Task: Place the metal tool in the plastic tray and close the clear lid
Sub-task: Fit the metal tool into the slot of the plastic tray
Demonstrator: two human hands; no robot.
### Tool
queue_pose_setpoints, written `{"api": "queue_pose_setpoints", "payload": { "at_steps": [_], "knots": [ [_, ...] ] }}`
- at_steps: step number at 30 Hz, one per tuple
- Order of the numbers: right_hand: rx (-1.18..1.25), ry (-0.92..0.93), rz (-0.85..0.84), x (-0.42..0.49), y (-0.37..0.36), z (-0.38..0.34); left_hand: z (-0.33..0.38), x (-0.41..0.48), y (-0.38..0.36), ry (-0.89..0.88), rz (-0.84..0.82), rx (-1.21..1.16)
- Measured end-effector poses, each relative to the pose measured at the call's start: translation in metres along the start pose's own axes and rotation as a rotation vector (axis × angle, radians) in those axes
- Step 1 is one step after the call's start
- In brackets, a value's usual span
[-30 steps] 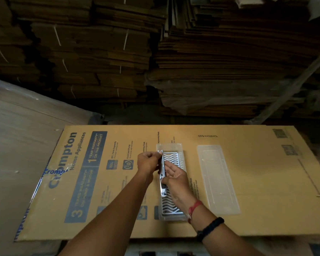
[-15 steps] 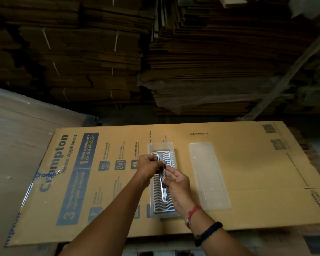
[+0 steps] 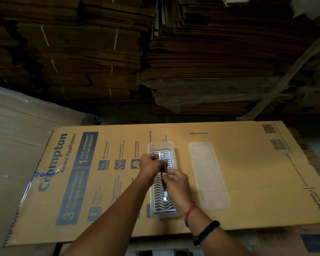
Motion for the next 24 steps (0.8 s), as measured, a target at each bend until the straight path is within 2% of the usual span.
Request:
{"api": "queue_pose_setpoints", "payload": {
  "at_steps": [8, 11, 16, 24],
  "knots": [
    [-0.082, -0.006, 0.025, -0.002, 0.001, 0.009, 0.011, -0.001, -0.007, -0.039, -0.048, 0.008],
    [-0.087, -0.009, 0.02, -0.004, -0.001, 0.009, 0.007, 0.0, -0.012, 0.001, -0.086, 0.002],
    [-0.032, -0.038, 0.039, -0.003, 0.002, 0.013, -0.003, -0.006, -0.014, 0.083, -0.134, 0.078],
    [0.084, -0.074, 0.025, 0.005, 0.001, 0.015, -0.001, -0.008, -0.015, 0.018, -0.138, 0.035]
  ]
}}
Point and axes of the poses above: each hand's wrist, its own x-axis towards the middle knuckle, its own y-axis out of the back of the hand, z = x × y, the point moved 9 cm from there along x, towards the middle knuckle, and after that the axes turned 12 degrees about -x, right-handed, at the moved point
